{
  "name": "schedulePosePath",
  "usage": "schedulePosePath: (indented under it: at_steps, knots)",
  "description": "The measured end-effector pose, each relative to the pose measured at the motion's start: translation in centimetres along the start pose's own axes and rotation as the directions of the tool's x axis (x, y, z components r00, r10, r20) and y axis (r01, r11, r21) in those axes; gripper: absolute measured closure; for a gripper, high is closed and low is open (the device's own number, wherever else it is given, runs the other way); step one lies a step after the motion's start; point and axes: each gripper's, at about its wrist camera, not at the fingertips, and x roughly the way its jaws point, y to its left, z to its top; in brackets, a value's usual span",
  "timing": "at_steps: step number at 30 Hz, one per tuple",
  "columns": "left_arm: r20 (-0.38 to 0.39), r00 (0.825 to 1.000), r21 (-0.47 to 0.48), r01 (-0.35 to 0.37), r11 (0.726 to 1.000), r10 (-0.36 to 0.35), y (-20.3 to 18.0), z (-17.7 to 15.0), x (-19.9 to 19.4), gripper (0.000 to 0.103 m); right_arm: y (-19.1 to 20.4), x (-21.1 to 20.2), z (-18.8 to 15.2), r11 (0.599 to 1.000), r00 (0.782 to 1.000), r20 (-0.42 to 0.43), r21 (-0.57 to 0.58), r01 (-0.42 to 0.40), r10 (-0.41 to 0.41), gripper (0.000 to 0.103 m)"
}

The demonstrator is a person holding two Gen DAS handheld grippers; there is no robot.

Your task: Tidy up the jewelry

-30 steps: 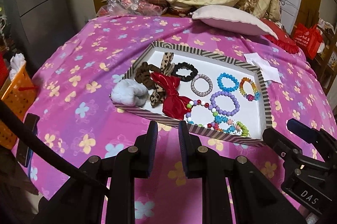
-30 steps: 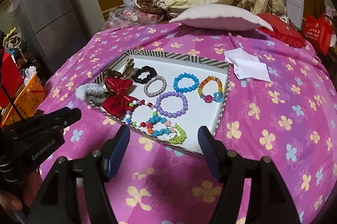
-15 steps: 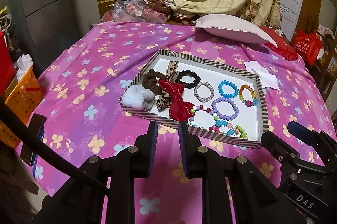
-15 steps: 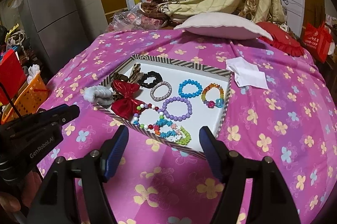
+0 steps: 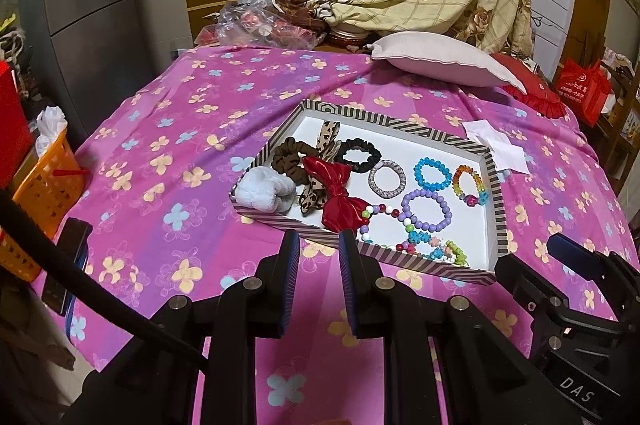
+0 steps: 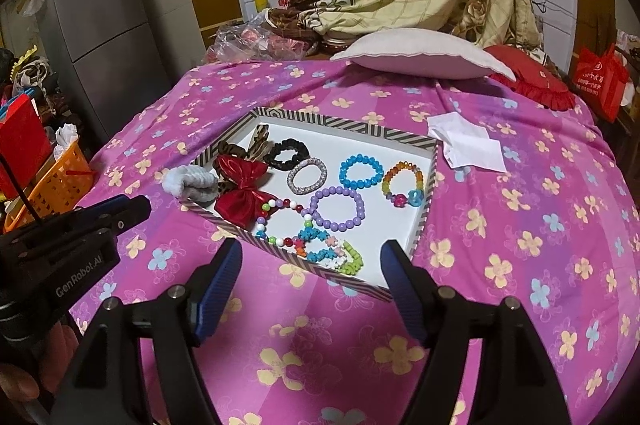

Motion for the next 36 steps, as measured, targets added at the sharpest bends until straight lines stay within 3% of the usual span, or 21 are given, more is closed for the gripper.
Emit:
schedulePosePath:
  at_steps: [36]
  knots:
    - [-0.022,1.0,0.007,-0.012,1.0,0.012,0.3,-0.2,1.0,0.062,0.0,1.1,-0.3,1.0,0.999,-0.035,-0.014,-0.004,0.004,0.028]
